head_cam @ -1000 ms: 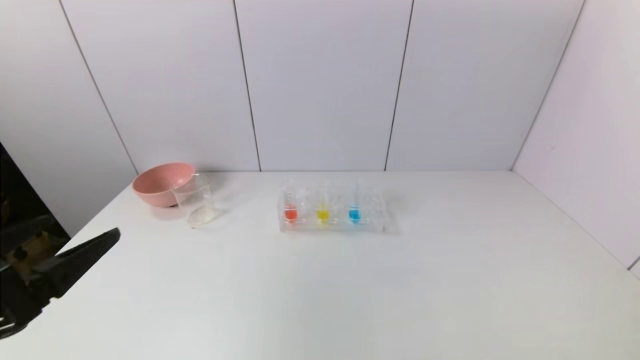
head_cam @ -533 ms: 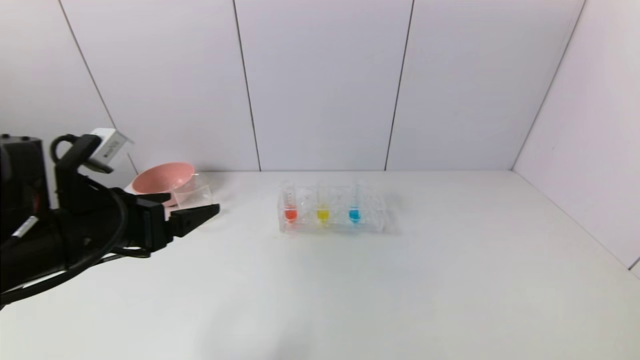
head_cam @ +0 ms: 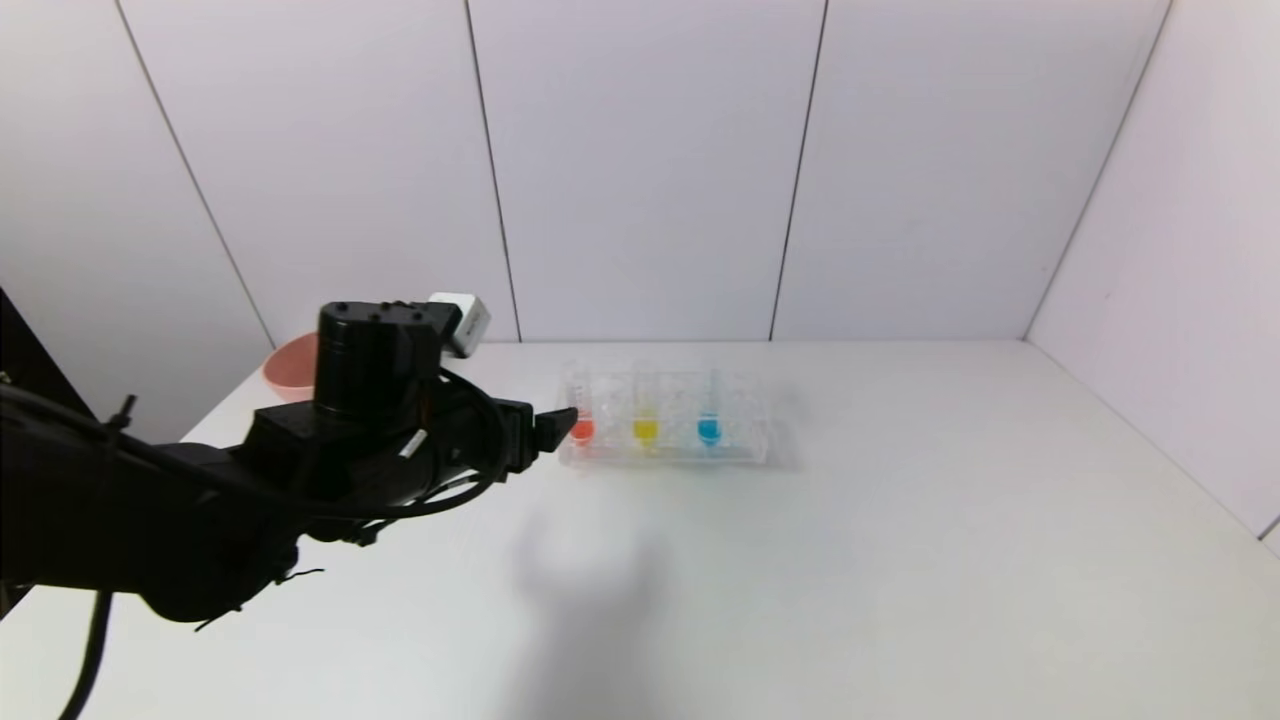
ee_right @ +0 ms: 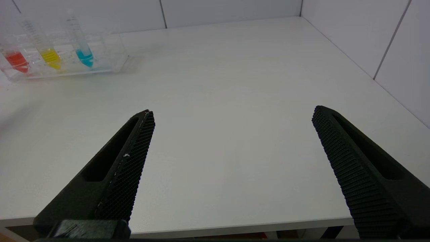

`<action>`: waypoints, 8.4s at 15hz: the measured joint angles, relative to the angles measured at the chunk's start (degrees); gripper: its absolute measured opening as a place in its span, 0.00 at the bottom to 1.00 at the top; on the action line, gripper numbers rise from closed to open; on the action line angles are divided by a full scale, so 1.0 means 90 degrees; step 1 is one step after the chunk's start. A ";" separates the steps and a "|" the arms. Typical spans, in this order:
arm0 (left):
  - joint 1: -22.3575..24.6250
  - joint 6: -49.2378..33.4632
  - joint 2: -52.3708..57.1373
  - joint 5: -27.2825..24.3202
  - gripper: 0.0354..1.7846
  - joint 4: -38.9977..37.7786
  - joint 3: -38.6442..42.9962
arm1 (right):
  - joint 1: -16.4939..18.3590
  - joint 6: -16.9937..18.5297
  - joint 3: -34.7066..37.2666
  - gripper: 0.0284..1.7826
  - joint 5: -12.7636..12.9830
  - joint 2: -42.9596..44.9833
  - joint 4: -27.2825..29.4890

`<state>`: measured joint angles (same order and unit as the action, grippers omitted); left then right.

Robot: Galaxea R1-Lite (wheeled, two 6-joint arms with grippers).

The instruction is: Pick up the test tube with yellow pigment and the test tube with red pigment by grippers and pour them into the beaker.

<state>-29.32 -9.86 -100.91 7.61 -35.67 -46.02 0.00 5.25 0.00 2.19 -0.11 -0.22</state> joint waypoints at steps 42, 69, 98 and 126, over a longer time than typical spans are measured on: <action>-0.0879 0.0882 -0.1166 0.2021 0.22 -0.1865 -0.1459 | 0.0000 0.0000 0.0000 0.96 0.0000 0.0000 -0.0003; 0.4582 0.4777 -0.0272 -0.3665 0.22 0.5441 -0.3963 | 0.0000 0.0000 0.0000 0.96 0.0000 0.0001 -0.0003; 0.3133 0.7564 -0.2165 0.0186 0.22 0.9040 -0.7749 | 0.0000 0.0000 0.0000 0.96 0.0000 0.0000 -0.0003; 0.2131 0.7631 -0.2557 0.3133 0.22 0.9484 -0.7749 | 0.0000 0.0000 0.0000 0.96 0.0000 0.0000 0.0000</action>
<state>-10.14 58.82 -123.93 35.80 49.69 -115.76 0.00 5.25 0.00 2.19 -0.11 -0.22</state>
